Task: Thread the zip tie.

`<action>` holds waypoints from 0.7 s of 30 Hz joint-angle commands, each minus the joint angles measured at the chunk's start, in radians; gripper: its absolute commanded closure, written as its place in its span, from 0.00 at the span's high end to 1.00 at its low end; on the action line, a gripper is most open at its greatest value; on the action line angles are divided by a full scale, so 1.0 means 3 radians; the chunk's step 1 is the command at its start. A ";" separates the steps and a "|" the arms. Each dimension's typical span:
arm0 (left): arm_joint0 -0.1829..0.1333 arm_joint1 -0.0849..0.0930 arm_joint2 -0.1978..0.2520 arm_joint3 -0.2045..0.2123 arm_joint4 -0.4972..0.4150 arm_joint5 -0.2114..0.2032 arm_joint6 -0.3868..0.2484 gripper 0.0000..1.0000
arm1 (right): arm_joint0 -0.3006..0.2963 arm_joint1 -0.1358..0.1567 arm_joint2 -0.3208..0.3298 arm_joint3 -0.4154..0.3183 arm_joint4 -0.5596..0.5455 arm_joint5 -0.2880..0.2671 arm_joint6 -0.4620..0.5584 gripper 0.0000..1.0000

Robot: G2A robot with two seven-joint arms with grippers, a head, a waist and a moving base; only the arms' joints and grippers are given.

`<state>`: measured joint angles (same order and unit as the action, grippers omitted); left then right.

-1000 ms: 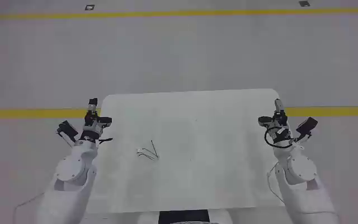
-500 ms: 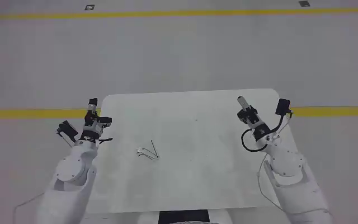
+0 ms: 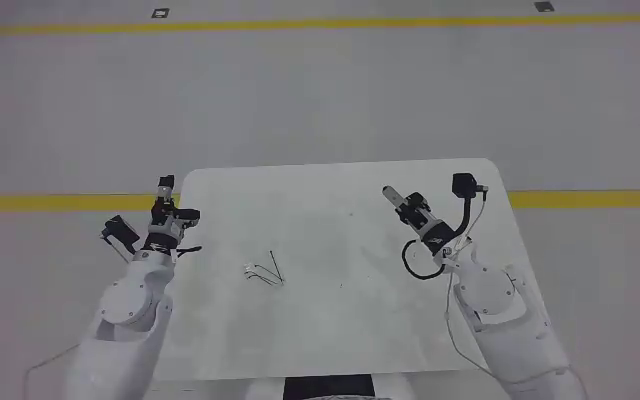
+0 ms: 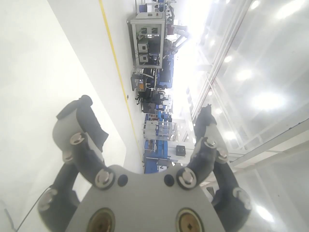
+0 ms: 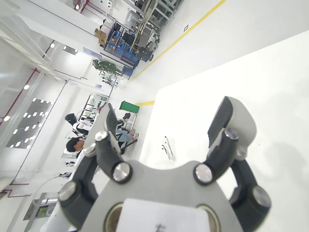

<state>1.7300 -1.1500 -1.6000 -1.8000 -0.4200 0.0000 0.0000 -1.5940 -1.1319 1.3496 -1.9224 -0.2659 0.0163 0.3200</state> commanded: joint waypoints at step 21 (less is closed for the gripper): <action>0.0000 0.0000 0.0000 0.0000 0.0000 0.0000 0.0000 1.00 | 0.1733 -0.0152 -0.1377 0.0585 -0.1123 0.0270 0.1823 1.00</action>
<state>1.7300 -1.1500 -1.6000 -1.8000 -0.4200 0.0000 0.0000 -1.0724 -1.1778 0.9328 -1.7450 -0.6030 0.0967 0.8688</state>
